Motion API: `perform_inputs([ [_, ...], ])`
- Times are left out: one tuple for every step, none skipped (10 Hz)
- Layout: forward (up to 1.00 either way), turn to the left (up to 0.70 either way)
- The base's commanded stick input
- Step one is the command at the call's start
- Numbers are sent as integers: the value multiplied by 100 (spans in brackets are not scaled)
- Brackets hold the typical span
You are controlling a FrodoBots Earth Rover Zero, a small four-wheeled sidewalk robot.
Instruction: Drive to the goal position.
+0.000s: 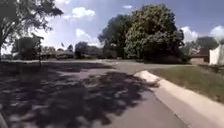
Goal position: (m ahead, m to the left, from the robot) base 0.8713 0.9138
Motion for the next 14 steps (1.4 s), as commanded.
perform_inputs([
  [5,0],
  [5,0],
  [5,0],
  [3,0],
  [1,0],
  [4,0],
  [1,0],
  [4,0],
  [5,0],
  [5,0],
  [5,0],
  [5,0],
  [5,0],
  [5,0],
])
